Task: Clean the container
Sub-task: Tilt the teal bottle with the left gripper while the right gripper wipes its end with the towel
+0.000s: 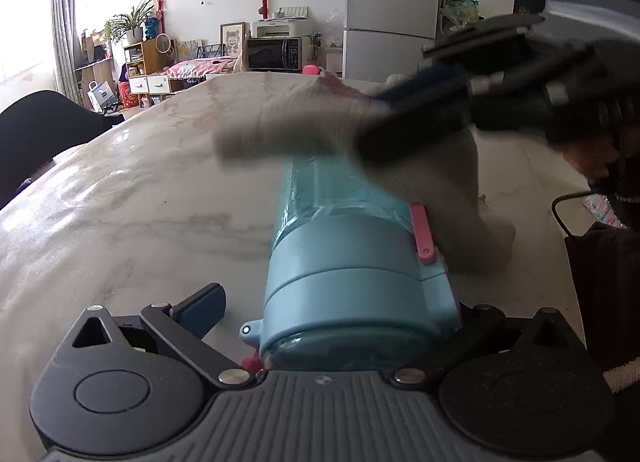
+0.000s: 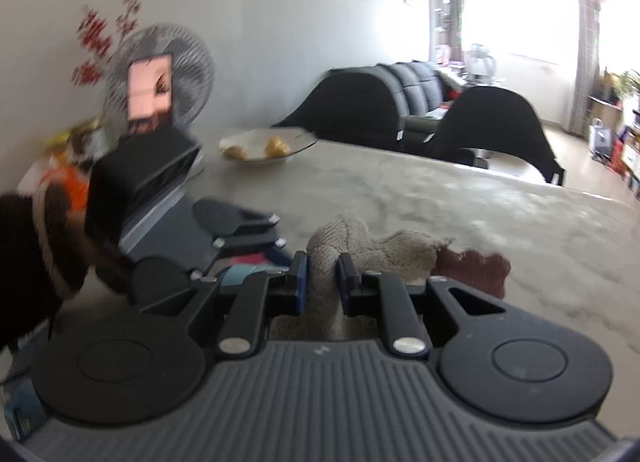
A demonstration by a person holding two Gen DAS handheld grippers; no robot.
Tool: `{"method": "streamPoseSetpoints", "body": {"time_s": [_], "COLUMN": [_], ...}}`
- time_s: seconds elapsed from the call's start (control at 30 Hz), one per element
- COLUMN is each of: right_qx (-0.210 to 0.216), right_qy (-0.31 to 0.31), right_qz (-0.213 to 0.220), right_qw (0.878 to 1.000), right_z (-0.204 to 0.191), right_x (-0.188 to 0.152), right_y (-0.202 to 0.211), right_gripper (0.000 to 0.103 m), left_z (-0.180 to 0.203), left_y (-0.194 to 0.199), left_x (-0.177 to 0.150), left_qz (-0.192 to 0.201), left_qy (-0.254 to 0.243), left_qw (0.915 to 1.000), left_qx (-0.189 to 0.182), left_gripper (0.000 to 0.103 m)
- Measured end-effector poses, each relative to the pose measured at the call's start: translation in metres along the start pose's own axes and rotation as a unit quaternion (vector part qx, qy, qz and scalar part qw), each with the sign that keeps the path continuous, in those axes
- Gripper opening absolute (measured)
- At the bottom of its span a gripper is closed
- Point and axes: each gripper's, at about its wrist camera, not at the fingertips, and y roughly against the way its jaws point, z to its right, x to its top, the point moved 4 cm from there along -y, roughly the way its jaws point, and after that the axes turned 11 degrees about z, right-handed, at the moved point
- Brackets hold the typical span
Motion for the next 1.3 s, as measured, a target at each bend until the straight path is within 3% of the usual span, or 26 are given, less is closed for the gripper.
{"method": "streamPoseSetpoints", "body": {"time_s": [0.37, 0.6, 0.8, 1.07, 1.3], "right_qx": [0.006, -0.051, -0.106, 0.007, 0.009], "right_qy": [0.02, 0.01, 0.042, 0.012, 0.012], "right_qz": [-0.005, -0.003, -0.001, 0.01, -0.006], "right_qw": [1.0, 0.999, 0.993, 1.0, 1.0], "right_z": [0.002, 0.022, 0.02, -0.012, -0.015], "right_x": [-0.005, -0.002, 0.0, 0.008, 0.001], "right_y": [-0.005, -0.001, -0.002, -0.006, -0.013], "right_gripper": [0.015, 0.015, 0.015, 0.014, 0.014], "left_z": [0.008, -0.001, 0.006, 0.007, 0.007], "left_y": [0.0, -0.002, 0.0, 0.0, 0.0], "left_x": [-0.001, 0.001, 0.009, 0.01, 0.01], "left_qz": [0.001, 0.001, -0.001, -0.001, -0.001], "left_qy": [0.001, 0.002, 0.003, 0.003, 0.002], "left_qw": [1.0, 1.0, 1.0, 1.0, 1.0], "left_qx": [0.001, 0.0, 0.0, 0.0, 0.001], "left_gripper": [0.103, 0.103, 0.103, 0.103, 0.103]}}
